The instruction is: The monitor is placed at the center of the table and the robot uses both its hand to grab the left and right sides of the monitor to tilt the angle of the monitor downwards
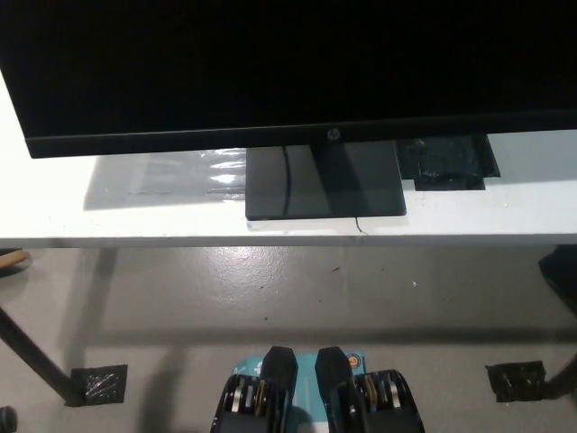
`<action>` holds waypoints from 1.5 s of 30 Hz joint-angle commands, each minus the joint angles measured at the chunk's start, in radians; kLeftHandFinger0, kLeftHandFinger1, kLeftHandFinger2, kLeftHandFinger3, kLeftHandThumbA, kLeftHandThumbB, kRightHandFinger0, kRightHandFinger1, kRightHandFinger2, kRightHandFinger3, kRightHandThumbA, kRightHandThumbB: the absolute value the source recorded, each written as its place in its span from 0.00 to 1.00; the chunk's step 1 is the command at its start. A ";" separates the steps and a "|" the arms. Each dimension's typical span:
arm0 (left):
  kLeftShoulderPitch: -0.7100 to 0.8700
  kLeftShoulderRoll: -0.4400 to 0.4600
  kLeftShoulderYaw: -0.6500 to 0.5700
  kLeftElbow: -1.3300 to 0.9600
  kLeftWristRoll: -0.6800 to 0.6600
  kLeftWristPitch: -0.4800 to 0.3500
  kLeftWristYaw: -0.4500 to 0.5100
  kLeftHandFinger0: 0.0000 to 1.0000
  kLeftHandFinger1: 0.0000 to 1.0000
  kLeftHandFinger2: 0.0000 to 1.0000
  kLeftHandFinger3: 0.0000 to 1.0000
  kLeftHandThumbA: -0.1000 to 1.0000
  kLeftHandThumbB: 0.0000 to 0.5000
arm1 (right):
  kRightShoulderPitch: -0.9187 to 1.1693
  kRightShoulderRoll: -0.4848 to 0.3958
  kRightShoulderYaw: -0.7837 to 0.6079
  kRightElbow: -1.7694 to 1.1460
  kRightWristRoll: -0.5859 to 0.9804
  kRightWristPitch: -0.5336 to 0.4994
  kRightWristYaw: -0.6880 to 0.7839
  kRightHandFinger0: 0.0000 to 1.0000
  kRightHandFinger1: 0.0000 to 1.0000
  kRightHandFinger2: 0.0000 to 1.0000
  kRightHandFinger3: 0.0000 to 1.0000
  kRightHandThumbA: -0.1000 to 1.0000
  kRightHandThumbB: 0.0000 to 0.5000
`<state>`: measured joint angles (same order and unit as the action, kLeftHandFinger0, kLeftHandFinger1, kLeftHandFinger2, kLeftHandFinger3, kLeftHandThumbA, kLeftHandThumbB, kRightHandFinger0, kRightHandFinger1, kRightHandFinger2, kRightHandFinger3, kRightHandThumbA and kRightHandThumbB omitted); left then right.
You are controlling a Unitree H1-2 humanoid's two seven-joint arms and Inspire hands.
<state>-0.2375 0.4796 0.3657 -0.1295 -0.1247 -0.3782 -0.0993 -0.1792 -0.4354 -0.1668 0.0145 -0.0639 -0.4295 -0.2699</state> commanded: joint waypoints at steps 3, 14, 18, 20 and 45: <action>-0.093 0.094 -0.035 0.082 -0.042 0.045 -0.054 1.00 1.00 1.00 1.00 1.00 0.56 | -0.095 -0.069 -0.020 0.062 0.061 -0.040 0.091 1.00 1.00 1.00 1.00 1.00 0.73; -0.208 0.174 -0.120 0.238 0.012 0.117 -0.104 1.00 1.00 1.00 1.00 1.00 0.79 | -0.228 -0.208 0.016 0.215 0.276 0.036 0.374 1.00 1.00 1.00 1.00 1.00 0.78; -0.235 0.181 -0.137 0.269 0.032 0.116 -0.106 1.00 1.00 1.00 1.00 1.00 0.83 | -0.281 -0.231 0.019 0.262 0.305 0.070 0.434 1.00 1.00 1.00 1.00 1.00 0.88; -0.259 0.187 -0.154 0.300 0.041 0.116 -0.111 1.00 1.00 1.00 1.00 1.00 0.86 | -0.342 -0.259 0.030 0.324 0.320 0.081 0.491 1.00 1.00 1.00 1.00 1.00 0.92; -0.355 0.191 -0.237 0.385 0.055 0.161 -0.182 1.00 1.00 1.00 1.00 1.00 0.83 | -0.655 -0.220 0.085 0.704 0.327 0.166 0.767 1.00 1.00 1.00 1.00 0.96 0.97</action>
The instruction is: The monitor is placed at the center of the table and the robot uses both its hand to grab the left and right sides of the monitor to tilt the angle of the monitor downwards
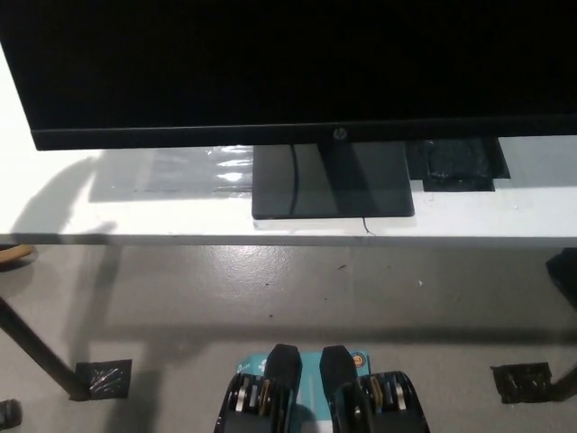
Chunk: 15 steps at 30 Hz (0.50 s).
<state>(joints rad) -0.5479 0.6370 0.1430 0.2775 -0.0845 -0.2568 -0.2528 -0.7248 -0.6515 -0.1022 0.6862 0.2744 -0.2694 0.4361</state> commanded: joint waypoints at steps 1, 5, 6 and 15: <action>-0.043 0.034 -0.015 -0.025 0.014 0.042 -0.028 1.00 1.00 1.00 1.00 1.00 0.83 | -0.117 -0.001 0.023 0.040 -0.013 0.006 0.064 1.00 1.00 1.00 1.00 0.96 0.97; -0.042 0.016 -0.028 -0.029 0.035 0.068 -0.016 1.00 1.00 1.00 1.00 1.00 0.87 | -0.160 0.016 0.044 0.098 -0.033 -0.002 0.070 1.00 1.00 1.00 1.00 0.97 1.00; -0.044 0.016 -0.031 -0.025 0.036 0.067 -0.019 1.00 1.00 1.00 1.00 1.00 0.88 | -0.166 0.018 0.047 0.114 -0.039 -0.005 0.066 1.00 1.00 1.00 1.00 0.98 1.00; -0.045 0.015 -0.051 -0.025 0.041 0.083 -0.027 1.00 1.00 1.00 1.00 1.00 0.94 | -0.209 0.024 0.064 0.246 -0.064 -0.062 0.083 1.00 1.00 1.00 1.00 0.98 1.00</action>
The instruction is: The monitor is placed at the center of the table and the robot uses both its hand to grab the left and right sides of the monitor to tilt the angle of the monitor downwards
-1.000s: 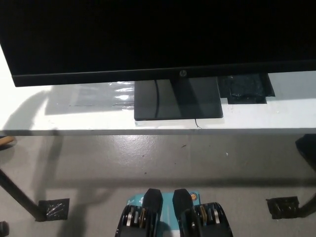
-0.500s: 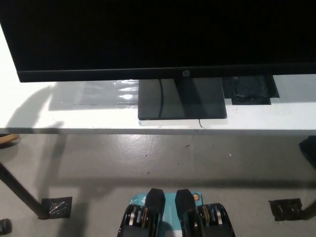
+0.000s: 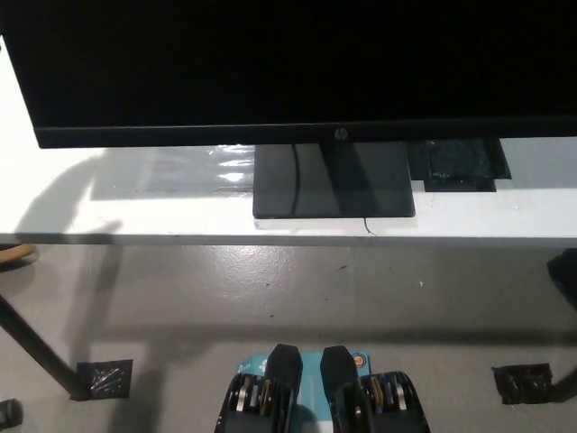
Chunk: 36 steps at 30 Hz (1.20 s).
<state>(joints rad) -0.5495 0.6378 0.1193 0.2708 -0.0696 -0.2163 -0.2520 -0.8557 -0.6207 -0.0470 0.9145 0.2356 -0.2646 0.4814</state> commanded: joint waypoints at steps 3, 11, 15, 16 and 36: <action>-0.054 0.019 -0.045 -0.017 0.060 0.054 -0.023 1.00 1.00 1.00 1.00 1.00 0.96 | -0.097 -0.007 0.008 0.089 -0.027 -0.091 0.060 1.00 1.00 1.00 1.00 0.96 1.00; -0.104 0.020 -0.100 0.041 0.099 0.056 -0.050 1.00 1.00 1.00 1.00 1.00 0.95 | -0.083 -0.026 -0.001 0.098 -0.035 -0.090 0.073 1.00 1.00 1.00 1.00 0.96 1.00; -0.119 0.036 -0.121 0.072 0.105 0.020 -0.067 1.00 1.00 1.00 1.00 1.00 0.91 | -0.099 -0.024 0.015 0.112 -0.059 -0.083 0.072 1.00 1.00 1.00 1.00 0.94 1.00; -0.118 0.040 -0.122 0.071 0.102 0.028 -0.071 1.00 1.00 1.00 1.00 1.00 0.90 | -0.106 -0.020 0.018 0.120 -0.062 -0.084 0.075 1.00 1.00 1.00 1.00 0.93 1.00; -0.127 0.028 -0.156 0.168 0.068 0.017 -0.100 1.00 1.00 1.00 1.00 0.91 0.82 | -0.190 0.022 0.133 0.264 -0.199 -0.135 0.019 1.00 1.00 1.00 1.00 0.85 1.00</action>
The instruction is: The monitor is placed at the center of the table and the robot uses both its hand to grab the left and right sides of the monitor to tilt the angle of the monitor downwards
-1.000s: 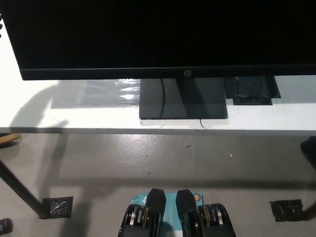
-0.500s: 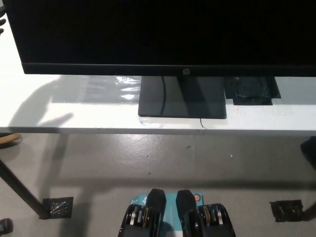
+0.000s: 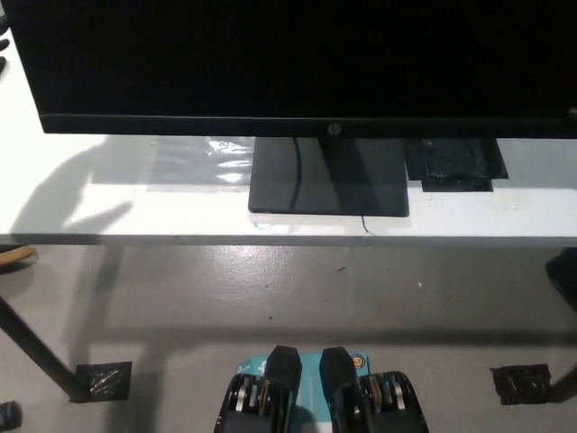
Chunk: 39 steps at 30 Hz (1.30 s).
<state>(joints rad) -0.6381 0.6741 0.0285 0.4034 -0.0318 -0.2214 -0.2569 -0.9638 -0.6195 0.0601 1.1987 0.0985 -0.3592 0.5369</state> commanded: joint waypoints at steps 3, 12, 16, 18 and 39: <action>-0.059 -0.009 -0.094 0.052 0.062 0.035 -0.091 1.00 1.00 1.00 1.00 0.90 0.79 | -0.071 0.016 0.050 -0.050 -0.095 -0.049 -0.054 1.00 1.00 1.00 1.00 0.80 1.00; -0.125 -0.013 -0.158 0.143 0.118 -0.003 -0.078 1.00 1.00 1.00 1.00 0.86 0.79 | -0.119 0.015 0.192 0.005 -0.257 -0.105 -0.219 1.00 1.00 1.00 1.00 0.80 1.00; -0.233 -0.028 -0.215 0.337 0.201 -0.055 -0.042 1.00 1.00 1.00 1.00 0.84 0.86 | -0.160 0.032 0.303 0.039 -0.390 -0.085 -0.382 1.00 1.00 1.00 1.00 0.72 1.00; -0.239 -0.028 -0.222 0.349 0.199 -0.064 -0.039 1.00 1.00 1.00 1.00 0.84 0.86 | -0.162 0.032 0.313 0.044 -0.386 -0.087 -0.391 1.00 1.00 1.00 1.00 0.72 1.00; -0.445 -0.085 -0.352 0.756 0.311 -0.188 0.101 1.00 1.00 1.00 1.00 0.87 0.94 | -0.249 0.086 0.527 0.149 -0.446 -0.083 -0.677 1.00 1.00 1.00 1.00 0.73 1.00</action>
<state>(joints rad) -1.0023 0.6300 -0.2938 1.1529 0.2081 -0.3631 -0.1916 -1.1170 -0.5830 0.5328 1.3561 -0.1893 -0.4042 0.0003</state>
